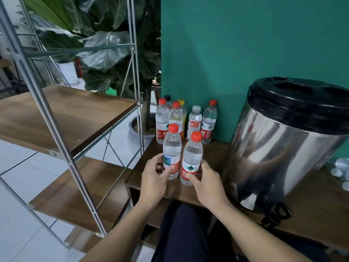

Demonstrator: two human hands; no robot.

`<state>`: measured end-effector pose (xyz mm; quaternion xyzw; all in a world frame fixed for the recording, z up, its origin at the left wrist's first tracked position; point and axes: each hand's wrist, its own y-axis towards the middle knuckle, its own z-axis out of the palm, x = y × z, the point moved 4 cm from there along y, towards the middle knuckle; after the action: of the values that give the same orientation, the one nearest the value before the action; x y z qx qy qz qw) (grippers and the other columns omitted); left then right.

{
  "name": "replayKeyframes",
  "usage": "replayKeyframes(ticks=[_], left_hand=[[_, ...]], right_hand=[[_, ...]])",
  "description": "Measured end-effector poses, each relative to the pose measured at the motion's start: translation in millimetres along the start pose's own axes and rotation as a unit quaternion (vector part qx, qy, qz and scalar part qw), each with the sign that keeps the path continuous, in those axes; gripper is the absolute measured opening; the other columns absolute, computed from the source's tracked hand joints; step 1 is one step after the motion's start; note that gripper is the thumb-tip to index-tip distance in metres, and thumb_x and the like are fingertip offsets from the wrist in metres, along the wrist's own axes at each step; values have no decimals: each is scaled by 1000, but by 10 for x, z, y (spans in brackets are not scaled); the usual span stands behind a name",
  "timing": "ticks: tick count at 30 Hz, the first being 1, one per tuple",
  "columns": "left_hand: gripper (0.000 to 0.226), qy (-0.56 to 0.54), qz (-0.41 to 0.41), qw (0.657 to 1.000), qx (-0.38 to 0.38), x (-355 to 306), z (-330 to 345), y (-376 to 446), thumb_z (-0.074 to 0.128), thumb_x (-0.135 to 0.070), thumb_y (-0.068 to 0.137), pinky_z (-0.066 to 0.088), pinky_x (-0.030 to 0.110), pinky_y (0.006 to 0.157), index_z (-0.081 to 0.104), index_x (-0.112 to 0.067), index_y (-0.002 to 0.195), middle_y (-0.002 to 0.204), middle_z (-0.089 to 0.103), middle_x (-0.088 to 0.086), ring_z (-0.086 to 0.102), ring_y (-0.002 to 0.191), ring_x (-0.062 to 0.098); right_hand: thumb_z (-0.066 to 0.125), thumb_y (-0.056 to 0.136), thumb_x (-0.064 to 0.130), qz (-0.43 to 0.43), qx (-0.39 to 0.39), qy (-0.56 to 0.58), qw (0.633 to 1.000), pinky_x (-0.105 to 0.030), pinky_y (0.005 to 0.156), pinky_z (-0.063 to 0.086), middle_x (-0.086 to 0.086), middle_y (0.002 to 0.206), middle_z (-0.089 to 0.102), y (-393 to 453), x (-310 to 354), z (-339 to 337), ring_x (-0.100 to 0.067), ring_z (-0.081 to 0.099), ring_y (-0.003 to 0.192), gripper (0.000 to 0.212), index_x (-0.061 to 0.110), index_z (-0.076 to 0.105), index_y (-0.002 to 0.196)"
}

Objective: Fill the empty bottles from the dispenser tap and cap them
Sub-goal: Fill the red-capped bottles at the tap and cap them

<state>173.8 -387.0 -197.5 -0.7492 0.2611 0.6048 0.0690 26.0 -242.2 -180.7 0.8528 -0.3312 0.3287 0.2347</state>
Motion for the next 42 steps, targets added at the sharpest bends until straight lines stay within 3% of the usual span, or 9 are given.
replayKeyframes(ticks=[6, 11, 14, 18, 22, 29, 33, 35, 42], left_hand=[[54, 0, -7, 1000, 7, -3, 283, 377, 86, -34, 98, 54, 19, 94, 65, -38, 147, 121, 66, -17, 62, 108, 1], [55, 0, 0, 1000, 12, -64, 532, 688, 86, -31, 97, 50, 13, 89, 66, -36, 147, 119, 65, -12, 63, 102, -1], [56, 10, 4, 1000, 17, -66, 698, 846, 85, -31, 99, 51, 15, 95, 64, -34, 151, 128, 67, -11, 64, 111, 1], [54, -4, -15, 1000, 6, -33, 903, 1019, 82, -28, 101, 56, 33, 112, 63, -30, 151, 139, 67, -12, 63, 126, 4], [57, -51, -43, 998, -6, 2, 1067, 1072, 81, -22, 102, 53, 27, 107, 58, -33, 152, 138, 61, -19, 63, 127, 1], [56, -70, -25, 997, 4, 99, 1247, 1130, 80, -19, 103, 56, 32, 111, 53, -34, 149, 140, 63, -17, 65, 125, -1], [53, -57, -13, 998, 13, 90, 1207, 1125, 76, -17, 104, 57, 40, 114, 55, -33, 150, 139, 65, -17, 65, 127, 2], [52, -50, -7, 999, 19, 57, 1138, 1068, 75, -14, 104, 57, 41, 114, 56, -35, 148, 138, 66, -18, 65, 128, 2], [34, -42, 15, 998, 44, -308, 822, 709, 71, -9, 106, 58, 41, 111, 70, -33, 131, 123, 75, -18, 69, 119, -3]], right_hand=[[88, 95, 31, 35, -65, 10, 997, -42, 100, 62, 6, 127, 70, 362, -53, 51, -17, 69, 115, 53, 26, 65, 142], [89, 93, 27, 69, -117, 68, 989, -48, 82, 69, 13, 120, 75, 670, -219, 130, -17, 76, 106, 47, 37, 62, 130], [85, 95, 21, 90, -141, 87, 982, -52, 91, 66, 8, 121, 76, 820, -255, 112, -20, 75, 109, 41, 33, 63, 127], [81, 99, 21, 95, -137, 105, 980, -51, 103, 61, 6, 127, 73, 1001, -245, 128, -20, 72, 119, 42, 28, 64, 137], [77, 101, 24, 93, -152, 106, 978, -51, 104, 61, 3, 128, 73, 1169, -239, 167, -20, 71, 120, 40, 26, 65, 140], [72, 90, 41, 111, -143, 120, 976, -47, 105, 62, 10, 133, 66, 1372, -266, 239, -16, 73, 121, 54, 39, 59, 142], [80, 98, 19, 113, -122, 155, 974, -14, 84, 60, 8, 137, 67, 1376, -221, 177, 4, 76, 102, 53, 28, 60, 147], [79, 100, 15, 112, -107, 171, 973, -7, 77, 56, 11, 134, 69, 1352, -194, 151, 11, 73, 99, 55, 26, 58, 149], [77, 103, 13, 88, -82, 202, 972, -18, 94, 59, 24, 116, 74, 919, 107, -104, 18, 70, 100, 41, 29, 65, 139]])
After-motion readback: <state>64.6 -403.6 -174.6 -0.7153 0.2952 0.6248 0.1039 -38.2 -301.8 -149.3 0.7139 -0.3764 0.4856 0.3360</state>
